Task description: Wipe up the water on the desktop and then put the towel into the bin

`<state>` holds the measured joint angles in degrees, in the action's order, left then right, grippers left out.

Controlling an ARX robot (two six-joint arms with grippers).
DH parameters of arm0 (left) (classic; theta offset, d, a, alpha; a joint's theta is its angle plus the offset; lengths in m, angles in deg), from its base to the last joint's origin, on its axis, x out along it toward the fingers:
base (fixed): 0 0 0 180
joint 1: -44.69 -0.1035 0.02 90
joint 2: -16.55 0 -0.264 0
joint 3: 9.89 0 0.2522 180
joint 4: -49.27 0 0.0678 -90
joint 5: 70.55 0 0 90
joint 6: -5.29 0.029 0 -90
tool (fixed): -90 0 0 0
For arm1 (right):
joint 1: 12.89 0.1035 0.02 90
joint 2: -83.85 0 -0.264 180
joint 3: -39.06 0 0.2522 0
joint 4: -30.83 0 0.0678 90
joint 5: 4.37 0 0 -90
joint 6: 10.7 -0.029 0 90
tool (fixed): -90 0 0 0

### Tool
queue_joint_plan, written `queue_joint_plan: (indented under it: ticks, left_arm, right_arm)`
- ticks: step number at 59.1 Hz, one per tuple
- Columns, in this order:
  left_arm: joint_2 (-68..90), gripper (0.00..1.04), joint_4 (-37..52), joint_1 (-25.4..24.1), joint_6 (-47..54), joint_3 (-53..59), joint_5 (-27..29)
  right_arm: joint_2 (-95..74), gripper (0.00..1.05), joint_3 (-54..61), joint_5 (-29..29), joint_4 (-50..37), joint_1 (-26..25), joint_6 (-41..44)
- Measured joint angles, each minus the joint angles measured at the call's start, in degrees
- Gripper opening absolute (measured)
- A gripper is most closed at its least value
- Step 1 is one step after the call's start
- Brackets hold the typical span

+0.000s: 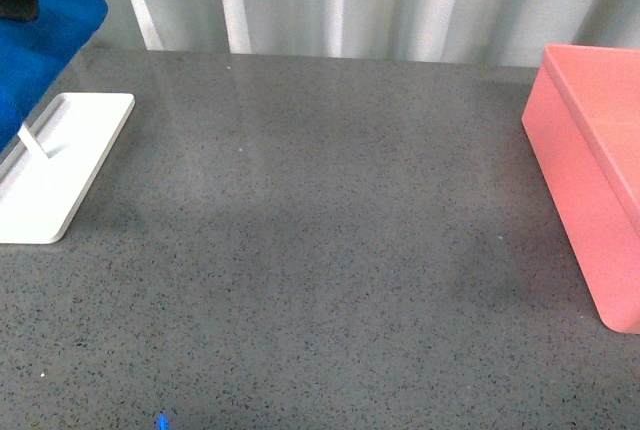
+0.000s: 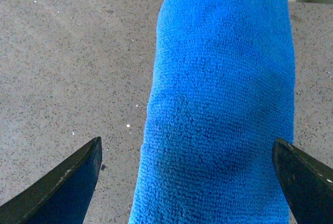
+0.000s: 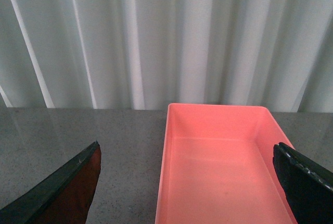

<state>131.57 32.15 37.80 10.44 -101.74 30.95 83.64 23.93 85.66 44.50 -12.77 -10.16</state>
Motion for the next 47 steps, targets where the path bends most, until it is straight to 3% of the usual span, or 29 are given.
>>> queue_joint_plan:
  ticks: [17, 20, 47]
  left_arm:
    - [1.31, 0.98, 0.02, 0.68, -0.26, 0.66, -1.62]
    - [1.36, 0.94, 0.09, 0.63, -0.20, 0.66, -1.53]
    - [1.36, 0.20, 1.01, 0.61, -0.24, 0.81, -0.90]
  right_arm:
    - [0.00, 0.98, 0.00, 0.02, 0.00, 0.00, -0.02]
    - [0.00, 0.98, 0.00, 0.00, 0.00, 0.00, 0.00]
    - [0.00, 0.98, 0.00, 0.00, 0.00, 0.00, 0.00]
